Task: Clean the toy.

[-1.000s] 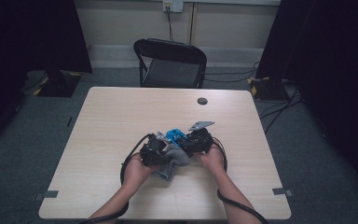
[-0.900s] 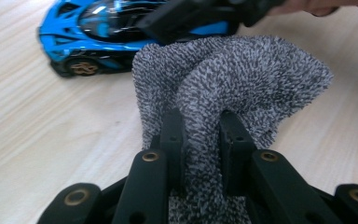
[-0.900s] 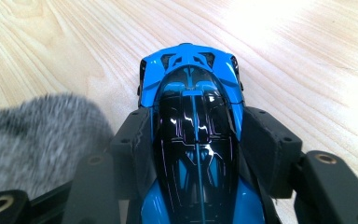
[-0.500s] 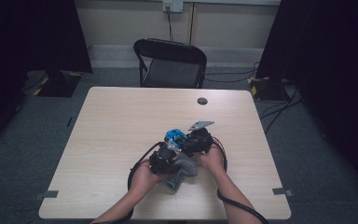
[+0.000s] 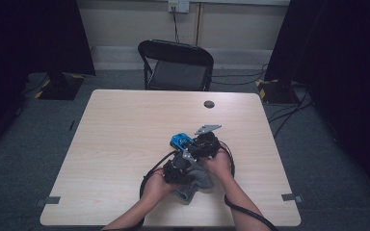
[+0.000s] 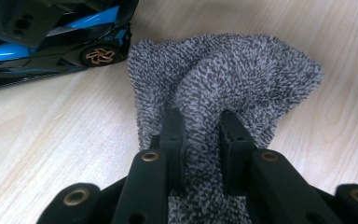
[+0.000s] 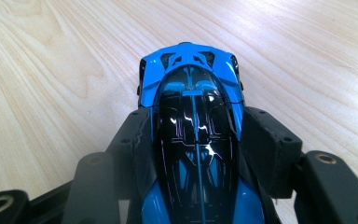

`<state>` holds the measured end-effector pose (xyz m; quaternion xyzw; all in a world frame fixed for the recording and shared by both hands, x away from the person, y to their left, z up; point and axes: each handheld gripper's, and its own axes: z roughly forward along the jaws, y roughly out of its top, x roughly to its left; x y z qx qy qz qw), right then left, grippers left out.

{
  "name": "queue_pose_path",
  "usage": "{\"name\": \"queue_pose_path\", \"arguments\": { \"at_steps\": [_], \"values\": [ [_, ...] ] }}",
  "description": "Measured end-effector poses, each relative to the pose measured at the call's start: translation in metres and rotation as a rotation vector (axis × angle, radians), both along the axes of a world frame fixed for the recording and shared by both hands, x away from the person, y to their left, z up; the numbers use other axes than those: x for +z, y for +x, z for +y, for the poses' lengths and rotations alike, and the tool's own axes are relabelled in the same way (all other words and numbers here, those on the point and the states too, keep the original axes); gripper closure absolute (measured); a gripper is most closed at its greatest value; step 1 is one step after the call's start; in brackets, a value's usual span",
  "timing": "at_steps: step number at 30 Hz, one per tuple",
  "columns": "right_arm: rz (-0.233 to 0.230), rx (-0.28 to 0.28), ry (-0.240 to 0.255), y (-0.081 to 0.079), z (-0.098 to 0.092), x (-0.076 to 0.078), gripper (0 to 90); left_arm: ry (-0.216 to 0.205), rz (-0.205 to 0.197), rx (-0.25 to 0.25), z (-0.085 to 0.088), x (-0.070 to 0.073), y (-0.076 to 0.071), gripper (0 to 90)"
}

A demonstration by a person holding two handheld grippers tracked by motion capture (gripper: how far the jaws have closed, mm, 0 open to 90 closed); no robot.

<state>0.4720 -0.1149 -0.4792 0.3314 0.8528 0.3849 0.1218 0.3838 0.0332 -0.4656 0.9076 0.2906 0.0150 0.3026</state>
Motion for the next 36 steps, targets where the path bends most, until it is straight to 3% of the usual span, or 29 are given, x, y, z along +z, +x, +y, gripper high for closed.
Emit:
{"name": "queue_pose_path", "arguments": {
  "at_steps": [18, 27, 36],
  "values": [
    [-0.003, 0.001, 0.000, 0.000, -0.001, 0.000, 44.2, 0.031, -0.020, 0.043, 0.003, 0.000, 0.016, 74.1],
    [-0.003, 0.000, 0.001, -0.001, -0.001, 0.000, 44.2, 0.044, -0.010, 0.057, 0.012, 0.002, 0.023, 74.1],
    [-0.005, 0.000, 0.003, -0.001, -0.001, -0.001, 44.2, 0.051, -0.006, 0.113, 0.028, 0.003, 0.033, 74.1]
  ]
}}
